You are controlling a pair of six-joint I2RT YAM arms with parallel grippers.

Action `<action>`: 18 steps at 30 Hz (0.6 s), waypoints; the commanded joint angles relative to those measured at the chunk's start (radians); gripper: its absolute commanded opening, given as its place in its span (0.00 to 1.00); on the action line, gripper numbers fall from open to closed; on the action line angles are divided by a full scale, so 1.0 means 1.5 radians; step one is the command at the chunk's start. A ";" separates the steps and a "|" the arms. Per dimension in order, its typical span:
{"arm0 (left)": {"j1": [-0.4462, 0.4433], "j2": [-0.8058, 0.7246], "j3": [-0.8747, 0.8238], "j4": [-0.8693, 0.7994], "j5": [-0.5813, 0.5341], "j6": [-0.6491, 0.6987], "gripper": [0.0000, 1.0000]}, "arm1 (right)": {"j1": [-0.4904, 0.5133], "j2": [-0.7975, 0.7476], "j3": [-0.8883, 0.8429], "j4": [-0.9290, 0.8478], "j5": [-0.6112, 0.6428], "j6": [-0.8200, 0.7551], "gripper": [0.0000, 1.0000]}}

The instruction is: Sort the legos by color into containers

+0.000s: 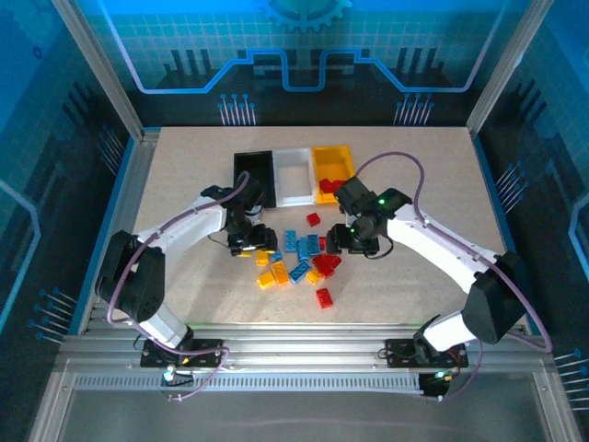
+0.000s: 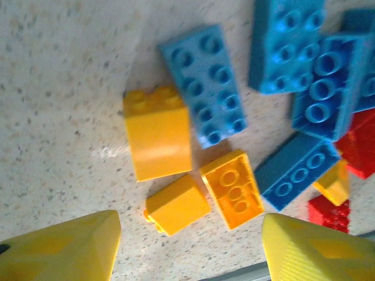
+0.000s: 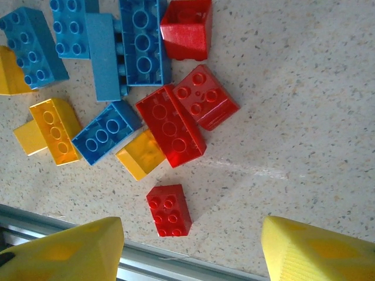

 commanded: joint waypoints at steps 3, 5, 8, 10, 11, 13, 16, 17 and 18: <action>-0.007 -0.020 -0.031 0.023 0.003 0.005 0.67 | 0.031 -0.006 -0.010 0.014 0.007 0.035 0.65; -0.008 -0.012 -0.037 0.029 -0.001 0.008 0.67 | 0.039 -0.001 -0.009 0.015 0.010 0.039 0.65; -0.008 0.002 -0.042 0.045 -0.001 0.006 0.67 | 0.049 0.003 -0.005 0.015 0.014 0.044 0.65; -0.008 0.015 -0.042 0.057 -0.001 0.004 0.67 | 0.053 0.006 -0.001 0.013 0.017 0.046 0.65; -0.008 0.023 -0.040 0.060 -0.003 0.004 0.67 | 0.054 0.006 0.001 0.012 0.019 0.047 0.65; -0.007 0.038 -0.033 0.061 -0.008 0.008 0.66 | 0.055 0.007 0.003 0.010 0.021 0.047 0.65; -0.008 0.057 -0.026 0.056 -0.017 0.016 0.64 | 0.056 0.009 0.009 0.006 0.023 0.046 0.64; -0.008 0.060 -0.026 0.055 -0.022 0.018 0.63 | 0.055 0.009 0.010 0.006 0.024 0.046 0.64; -0.009 0.063 -0.025 0.054 -0.026 0.020 0.63 | 0.056 0.009 0.012 0.005 0.025 0.046 0.64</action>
